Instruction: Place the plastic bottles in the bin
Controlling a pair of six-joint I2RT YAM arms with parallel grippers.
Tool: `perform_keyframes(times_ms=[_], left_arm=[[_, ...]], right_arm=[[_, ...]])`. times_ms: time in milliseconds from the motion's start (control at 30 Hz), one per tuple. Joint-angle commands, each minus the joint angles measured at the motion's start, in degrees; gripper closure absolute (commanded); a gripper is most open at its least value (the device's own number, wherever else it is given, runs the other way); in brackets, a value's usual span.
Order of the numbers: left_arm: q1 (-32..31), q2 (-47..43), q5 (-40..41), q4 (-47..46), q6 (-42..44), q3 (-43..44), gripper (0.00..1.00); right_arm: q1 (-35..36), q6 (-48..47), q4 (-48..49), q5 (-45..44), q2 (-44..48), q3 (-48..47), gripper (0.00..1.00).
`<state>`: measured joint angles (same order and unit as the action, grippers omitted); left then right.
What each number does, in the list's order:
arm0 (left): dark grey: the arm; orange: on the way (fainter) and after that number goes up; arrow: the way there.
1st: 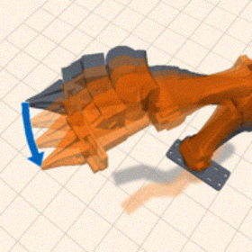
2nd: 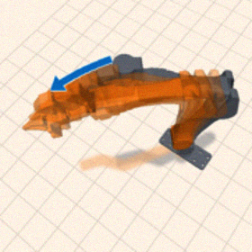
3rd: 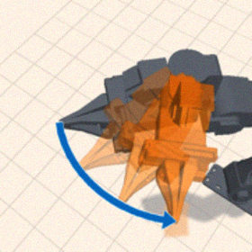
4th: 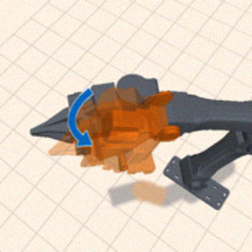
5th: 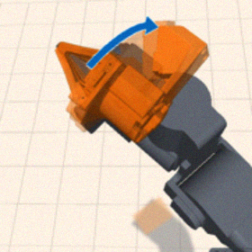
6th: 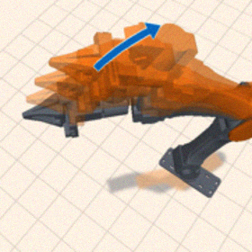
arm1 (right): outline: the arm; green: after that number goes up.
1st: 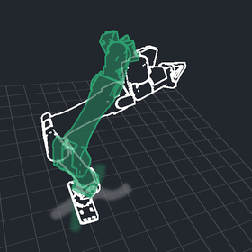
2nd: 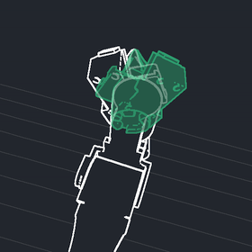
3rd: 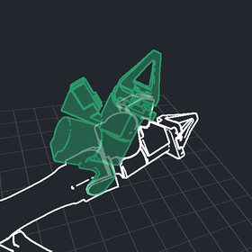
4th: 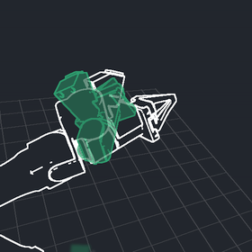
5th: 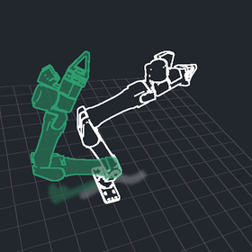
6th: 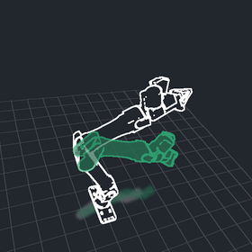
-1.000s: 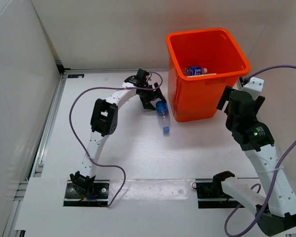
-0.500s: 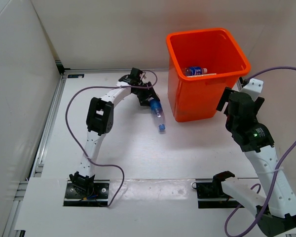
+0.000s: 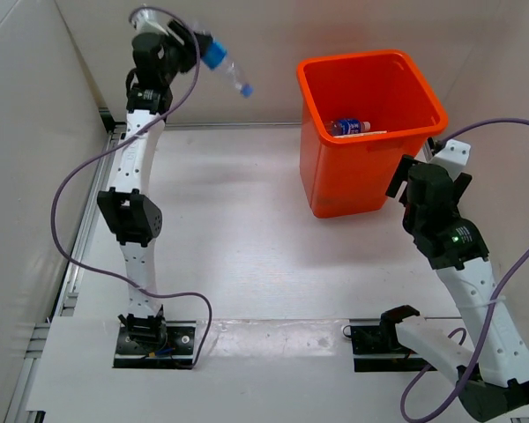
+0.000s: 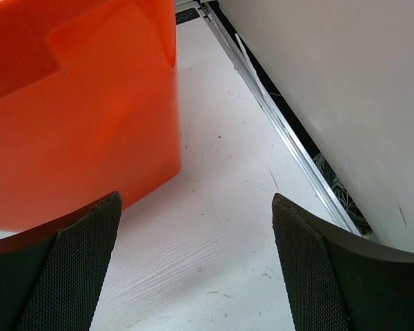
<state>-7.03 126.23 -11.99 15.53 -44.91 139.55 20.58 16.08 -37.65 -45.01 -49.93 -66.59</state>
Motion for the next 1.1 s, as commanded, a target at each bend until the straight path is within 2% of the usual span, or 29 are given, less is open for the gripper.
perform_keyframes(times_ms=[0,67,133,233,433,533,633,700,767,800,833,1067], left_arm=[[-2.11,-0.82,4.76,-13.30,-3.77,7.66,0.50],[-2.38,1.54,5.57,-18.13,-11.57,11.51,0.52],[-3.69,2.43,6.62,-19.75,-12.84,14.33,0.52],[-7.12,1.65,8.12,-20.01,-9.15,15.06,0.53],[-15.55,3.22,1.90,-16.85,-1.86,15.14,0.50],[-22.22,3.93,0.48,-15.71,8.31,16.11,0.48],[-25.66,4.02,-0.05,-12.28,12.98,16.11,0.36],[-26.45,4.28,-1.01,-11.14,12.48,15.85,0.31],[-27.60,4.55,-1.80,-10.26,11.77,14.88,0.19],[-28.04,4.63,-1.72,-9.99,11.60,14.44,0.05],[-28.39,4.81,-1.90,-9.82,11.51,14.35,0.01],[-27.61,3.85,-1.19,-7.18,13.69,13.65,0.00]], right_arm=[[-0.45,0.36,1.17,-0.78,-0.25,-0.30,0.10],[-0.63,0.36,1.35,-0.78,-0.43,-0.30,0.10],[-0.89,0.36,1.52,-0.78,-0.69,-0.21,0.10],[-1.07,0.36,1.88,-0.78,-0.95,-0.38,0.10],[-0.37,-0.43,2.58,-0.95,-1.75,-0.65,0.10],[-0.28,-0.52,2.58,-0.95,-1.66,-0.65,0.10],[-0.98,-0.08,2.23,-0.95,-1.40,-0.47,0.10],[-0.98,0.27,1.88,-0.78,-1.04,-0.21,0.10],[-1.07,0.27,2.05,-0.78,-0.78,-0.12,0.10],[-0.98,0.27,2.23,-0.78,-0.61,0.05,0.10],[-0.98,0.01,2.14,-0.78,-0.69,-0.03,0.10],[-0.63,-0.17,1.88,-1.13,0.45,0.32,0.10]])
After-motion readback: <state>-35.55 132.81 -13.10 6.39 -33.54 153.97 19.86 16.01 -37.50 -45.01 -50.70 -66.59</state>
